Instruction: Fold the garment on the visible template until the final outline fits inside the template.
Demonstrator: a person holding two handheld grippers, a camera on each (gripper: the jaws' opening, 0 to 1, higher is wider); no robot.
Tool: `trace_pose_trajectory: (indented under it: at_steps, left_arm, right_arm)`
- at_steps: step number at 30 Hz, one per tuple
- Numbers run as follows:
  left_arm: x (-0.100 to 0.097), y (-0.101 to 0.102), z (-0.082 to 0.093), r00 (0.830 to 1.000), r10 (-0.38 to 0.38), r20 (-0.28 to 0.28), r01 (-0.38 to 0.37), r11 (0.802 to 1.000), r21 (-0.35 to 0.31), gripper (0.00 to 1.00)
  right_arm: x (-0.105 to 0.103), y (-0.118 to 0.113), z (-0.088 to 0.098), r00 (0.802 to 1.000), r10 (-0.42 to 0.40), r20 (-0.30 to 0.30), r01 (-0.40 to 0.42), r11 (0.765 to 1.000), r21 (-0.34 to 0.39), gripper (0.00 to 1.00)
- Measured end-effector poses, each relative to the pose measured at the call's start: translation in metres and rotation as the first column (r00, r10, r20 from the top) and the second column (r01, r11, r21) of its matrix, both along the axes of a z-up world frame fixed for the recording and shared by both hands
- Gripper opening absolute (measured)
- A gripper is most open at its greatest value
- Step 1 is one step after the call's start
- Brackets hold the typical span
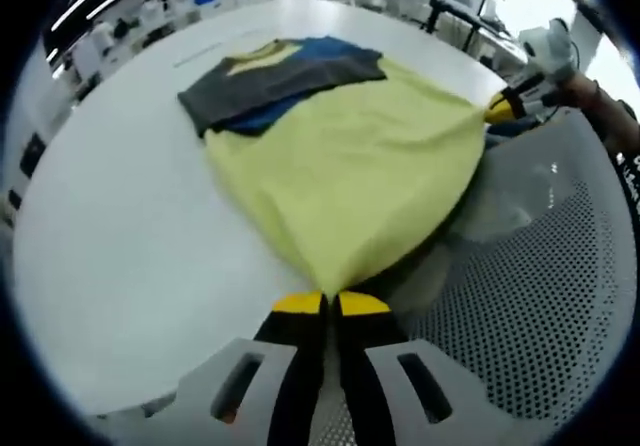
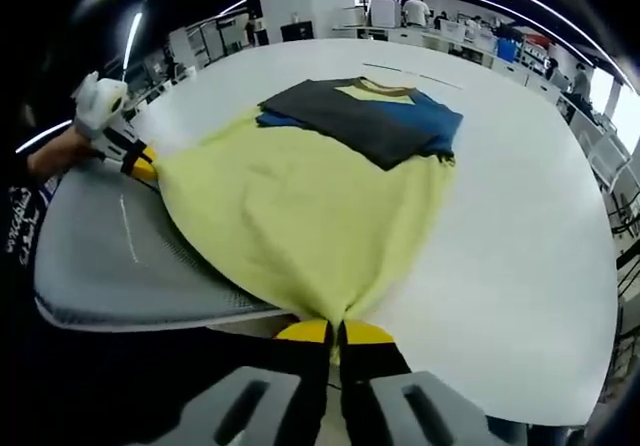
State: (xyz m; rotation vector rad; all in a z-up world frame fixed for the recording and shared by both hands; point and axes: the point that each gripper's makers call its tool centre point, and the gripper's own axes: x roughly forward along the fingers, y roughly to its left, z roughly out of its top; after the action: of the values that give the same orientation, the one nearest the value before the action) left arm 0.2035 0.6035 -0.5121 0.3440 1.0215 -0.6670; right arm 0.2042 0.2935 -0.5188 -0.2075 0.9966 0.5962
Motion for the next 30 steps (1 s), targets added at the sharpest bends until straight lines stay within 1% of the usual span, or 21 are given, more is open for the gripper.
trace_pose_trajectory:
  at_steps: [6, 9, 11, 14, 17, 21, 25, 29, 30]
  left_arm:
    - [-0.001, 0.002, 0.003, 1.000, 0.005, 0.002, -0.005, 1.000, 0.010, 0.00]
    - [0.000, 0.004, 0.008, 1.000, 0.024, 0.011, -0.024, 1.000, -0.006, 0.00]
    - [0.001, 0.004, 0.009, 1.000, 0.024, 0.013, -0.024, 1.000, -0.009, 0.00]
    - [0.005, 0.005, 0.013, 0.999, 0.023, 0.033, -0.023, 1.000, -0.003, 0.00]
    - [0.012, 0.003, 0.020, 0.999, 0.022, 0.048, -0.022, 1.000, -0.013, 0.00]
    - [0.019, 0.001, 0.028, 0.997, -0.025, 0.069, 0.025, 1.000, -0.003, 0.00]
    - [0.032, 0.000, 0.042, 0.995, -0.031, 0.099, 0.032, 0.999, -0.014, 0.00]
    - [0.046, -0.001, 0.054, 0.990, -0.043, 0.132, 0.045, 0.999, -0.016, 0.00]
    - [0.048, -0.001, 0.056, 0.989, -0.045, 0.138, 0.048, 0.999, -0.017, 0.00]
  right_arm:
    - [-0.005, 0.003, 0.004, 1.000, 0.011, -0.004, -0.011, 1.000, 0.010, 0.00]
    - [-0.004, 0.003, 0.006, 1.000, 0.009, 0.003, -0.009, 1.000, 0.011, 0.00]
    - [-0.002, 0.003, 0.009, 1.000, -0.004, 0.005, 0.004, 1.000, 0.014, 0.00]
    - [0.001, 0.004, 0.014, 1.000, -0.023, 0.010, 0.023, 0.999, 0.032, 0.00]
    - [0.004, 0.004, 0.020, 0.999, -0.034, 0.021, 0.033, 0.999, 0.039, 0.00]
    - [0.011, 0.003, 0.026, 0.999, -0.038, 0.035, 0.037, 0.999, 0.035, 0.00]
    - [0.018, 0.005, 0.036, 0.998, -0.029, 0.055, 0.028, 0.999, 0.025, 0.00]
    - [0.029, 0.005, 0.047, 0.996, -0.029, 0.087, 0.027, 0.999, 0.020, 0.00]
    - [0.036, 0.005, 0.052, 0.993, -0.037, 0.111, 0.034, 0.999, 0.025, 0.00]
